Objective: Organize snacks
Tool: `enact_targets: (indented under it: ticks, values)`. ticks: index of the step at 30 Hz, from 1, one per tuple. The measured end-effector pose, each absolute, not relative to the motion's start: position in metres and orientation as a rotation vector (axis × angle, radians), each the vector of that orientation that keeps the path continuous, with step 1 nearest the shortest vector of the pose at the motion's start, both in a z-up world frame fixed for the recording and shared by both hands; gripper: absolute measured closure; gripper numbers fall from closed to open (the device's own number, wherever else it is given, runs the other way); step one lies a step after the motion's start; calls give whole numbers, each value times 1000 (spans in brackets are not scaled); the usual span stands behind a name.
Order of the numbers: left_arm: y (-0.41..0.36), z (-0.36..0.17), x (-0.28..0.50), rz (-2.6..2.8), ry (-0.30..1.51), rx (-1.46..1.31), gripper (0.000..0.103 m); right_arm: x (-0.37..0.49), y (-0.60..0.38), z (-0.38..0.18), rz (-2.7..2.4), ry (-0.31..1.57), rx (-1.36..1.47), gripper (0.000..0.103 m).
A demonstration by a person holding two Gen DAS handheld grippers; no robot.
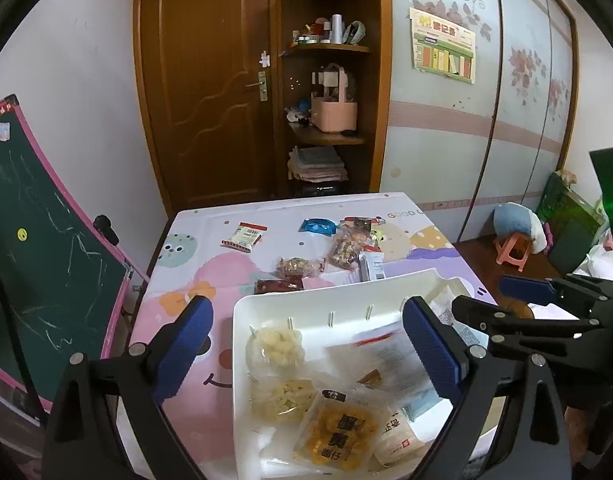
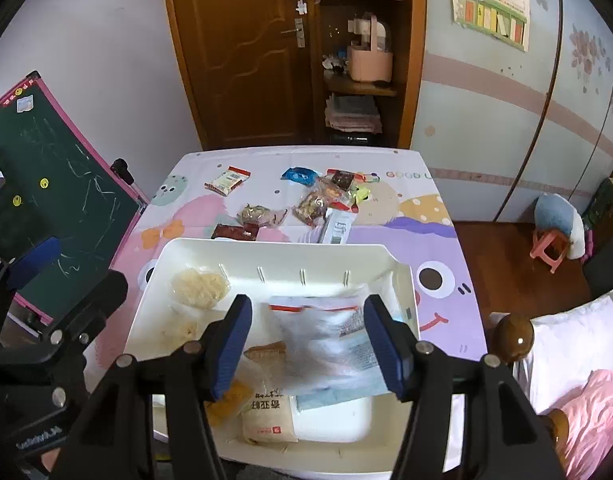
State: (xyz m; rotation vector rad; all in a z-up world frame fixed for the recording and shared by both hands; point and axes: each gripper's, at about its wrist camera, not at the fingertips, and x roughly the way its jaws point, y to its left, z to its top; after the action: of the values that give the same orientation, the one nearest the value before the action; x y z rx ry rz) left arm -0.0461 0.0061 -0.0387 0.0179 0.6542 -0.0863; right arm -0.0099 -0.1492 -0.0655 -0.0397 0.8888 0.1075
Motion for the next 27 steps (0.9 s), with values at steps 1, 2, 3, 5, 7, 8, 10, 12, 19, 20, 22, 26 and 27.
enact_targets:
  ticks: [1, 2, 3, 5, 7, 8, 10, 12, 19, 20, 22, 26, 27]
  values:
    - [8, -40, -45, -84, 658, 11, 8, -9, -149, -66, 107, 888, -43, 43]
    - [9, -41, -44, -83, 663, 5, 8, -8, -148, -66, 107, 890, -45, 43]
    - [10, -42, -42, -81, 669, -1, 7, -8, -148, -67, 108, 893, -46, 43]
    - [12, -45, -39, -78, 681, -11, 7, -6, -148, -69, 112, 900, -48, 43]
    - [13, -47, -37, -76, 695, -21, 7, -4, -146, -72, 112, 908, -53, 43]
    - [13, -49, -36, -77, 700, -25, 7, -3, -146, -73, 112, 910, -54, 43]
    - [14, -51, -35, -79, 709, -31, 7, -4, -145, -74, 117, 910, -57, 43]
    - [13, -53, -33, -81, 716, -32, 7, -4, -145, -74, 118, 909, -58, 43]
    - [9, -59, -27, -85, 738, -21, 7, 0, -145, -79, 118, 925, -56, 43]
    - [8, -60, -25, -85, 743, -21, 7, 1, -145, -81, 118, 929, -55, 43]
    - [8, -62, -23, -87, 749, -23, 7, 4, -146, -83, 120, 935, -52, 43]
    - [7, -66, -17, -90, 760, -22, 7, 9, -147, -88, 119, 948, -51, 43]
    - [7, -67, -16, -91, 763, -22, 7, 10, -148, -89, 119, 951, -51, 43]
